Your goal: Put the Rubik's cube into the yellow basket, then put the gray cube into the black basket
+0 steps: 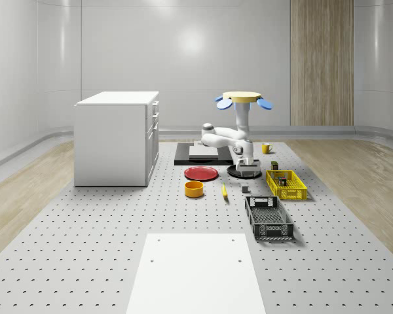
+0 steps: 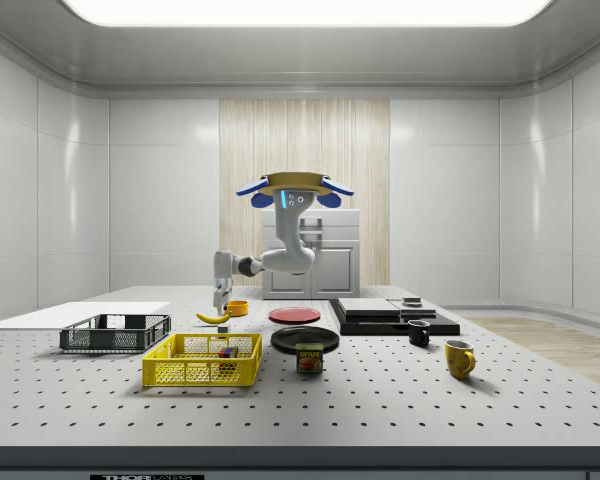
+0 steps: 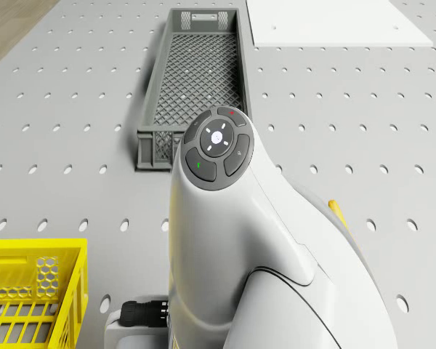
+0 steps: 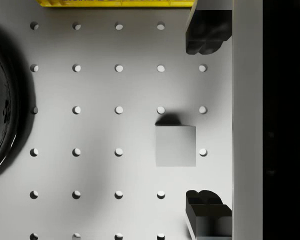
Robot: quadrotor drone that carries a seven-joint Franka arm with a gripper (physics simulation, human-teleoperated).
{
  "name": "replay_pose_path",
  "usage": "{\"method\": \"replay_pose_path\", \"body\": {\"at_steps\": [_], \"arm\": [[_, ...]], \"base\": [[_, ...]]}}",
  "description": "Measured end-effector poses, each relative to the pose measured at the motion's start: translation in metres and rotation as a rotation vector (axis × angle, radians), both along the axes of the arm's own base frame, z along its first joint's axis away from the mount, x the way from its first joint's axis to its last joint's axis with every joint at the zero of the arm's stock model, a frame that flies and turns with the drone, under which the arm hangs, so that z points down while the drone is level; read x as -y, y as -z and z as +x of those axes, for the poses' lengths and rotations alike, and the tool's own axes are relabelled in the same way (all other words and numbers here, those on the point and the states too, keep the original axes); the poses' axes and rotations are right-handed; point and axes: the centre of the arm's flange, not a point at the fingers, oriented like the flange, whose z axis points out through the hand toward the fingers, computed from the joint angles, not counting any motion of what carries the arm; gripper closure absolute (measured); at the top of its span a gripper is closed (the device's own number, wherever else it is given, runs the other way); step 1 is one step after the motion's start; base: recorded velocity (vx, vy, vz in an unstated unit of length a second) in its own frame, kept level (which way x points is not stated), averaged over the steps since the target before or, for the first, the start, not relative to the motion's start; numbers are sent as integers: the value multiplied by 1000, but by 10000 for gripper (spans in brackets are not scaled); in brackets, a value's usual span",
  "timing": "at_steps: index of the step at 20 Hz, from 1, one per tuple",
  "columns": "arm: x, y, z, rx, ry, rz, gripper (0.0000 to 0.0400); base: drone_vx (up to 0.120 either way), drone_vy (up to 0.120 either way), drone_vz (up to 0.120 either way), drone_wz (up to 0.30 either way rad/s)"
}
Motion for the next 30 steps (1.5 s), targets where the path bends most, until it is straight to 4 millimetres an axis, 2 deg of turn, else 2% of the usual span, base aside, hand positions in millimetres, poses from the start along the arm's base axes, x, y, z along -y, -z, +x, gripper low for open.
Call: {"method": "replay_pose_path", "body": {"at_steps": [11,16,24,30], "arm": [[0,0,0,0,0,0,0],[0,-3,0,0,0,0,0],[0,-29,0,0,0,0,0],[-3,-38,5,0,0,0,0]], "base": [[0,-40,-109,0],[0,0,0,0],[0,0,0,0],[0,0,0,0]]}}
